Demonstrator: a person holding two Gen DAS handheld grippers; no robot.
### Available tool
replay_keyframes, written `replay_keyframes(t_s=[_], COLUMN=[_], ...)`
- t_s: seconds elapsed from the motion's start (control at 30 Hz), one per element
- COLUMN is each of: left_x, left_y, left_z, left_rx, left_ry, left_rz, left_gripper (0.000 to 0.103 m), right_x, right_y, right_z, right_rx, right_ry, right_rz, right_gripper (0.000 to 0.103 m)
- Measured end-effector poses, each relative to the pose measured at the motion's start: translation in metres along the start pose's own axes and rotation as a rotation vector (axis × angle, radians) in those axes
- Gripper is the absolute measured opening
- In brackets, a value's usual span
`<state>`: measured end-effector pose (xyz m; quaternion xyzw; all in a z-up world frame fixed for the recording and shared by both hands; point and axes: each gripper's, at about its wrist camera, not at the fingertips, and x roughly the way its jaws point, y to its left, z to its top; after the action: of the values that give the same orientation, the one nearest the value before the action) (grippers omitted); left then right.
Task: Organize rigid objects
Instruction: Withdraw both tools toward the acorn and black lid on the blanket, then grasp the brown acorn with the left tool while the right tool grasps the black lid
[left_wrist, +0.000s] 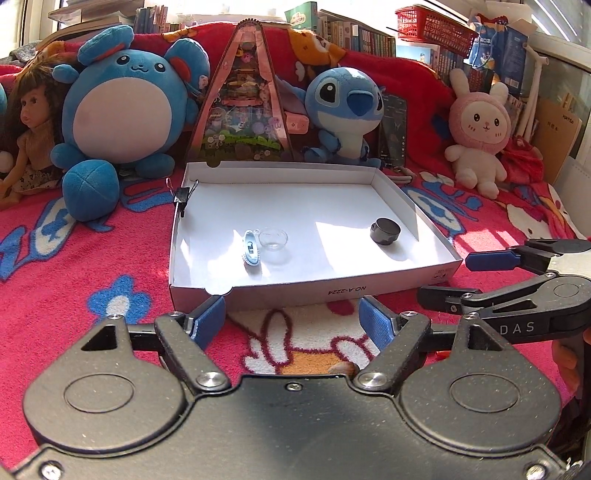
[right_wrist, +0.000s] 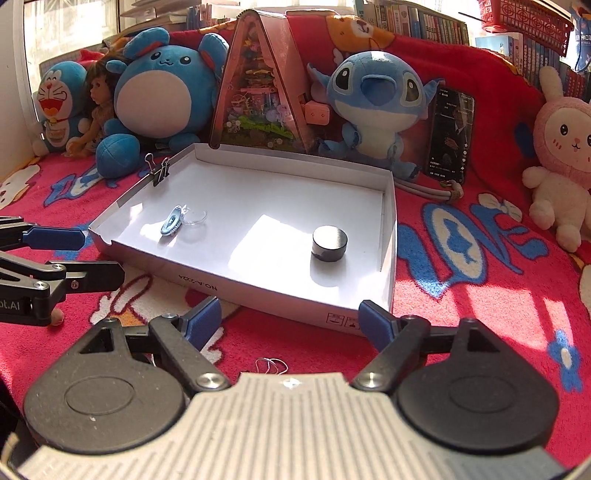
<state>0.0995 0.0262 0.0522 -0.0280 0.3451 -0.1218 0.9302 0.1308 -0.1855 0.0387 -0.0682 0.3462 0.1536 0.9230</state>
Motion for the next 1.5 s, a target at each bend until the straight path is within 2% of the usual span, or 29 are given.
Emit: replay_keyframes(t_s=[0.3,0.73,0.83,1.13,1.33,1.4,1.5], left_x=[-0.033,-0.040,-0.036,-0.026,-0.023,-0.022,-0.021], left_y=[0.001,0.012,0.015,0.023,0.025,0.025,0.025], left_z=[-0.033,-0.070,-0.074,-0.079,-0.081,-0.082,-0.082], left_rx=[0.004,-0.055,-0.075,-0.106,-0.101,-0.098,-0.093], left_ry=[-0.079,-0.056,-0.049,-0.033,-0.038,-0.039,-0.042], left_rz=[0.051,0.113,0.123,0.140,0.149,0.151,0.156], left_gripper=[0.082,0.082,0.079,0.067,0.059,0.056,0.051], right_x=[-0.017,-0.032,-0.031,-0.026,-0.021,-0.017,-0.015], right_y=[0.011,0.023,0.028,0.048,0.057,0.058,0.061], right_z=[-0.024,-0.057,-0.060,-0.067,-0.066,-0.064,-0.062], right_rx=[-0.044,-0.035,-0.044,-0.079,-0.093,-0.092,-0.094], right_ry=[-0.067,-0.111,-0.107,-0.093,-0.084,-0.076,-0.073], right_rz=[-0.004,0.051,0.072,0.136,0.158,0.159,0.177], right_gripper=[0.099,0.102,0.102,0.088,0.075,0.066,0.062])
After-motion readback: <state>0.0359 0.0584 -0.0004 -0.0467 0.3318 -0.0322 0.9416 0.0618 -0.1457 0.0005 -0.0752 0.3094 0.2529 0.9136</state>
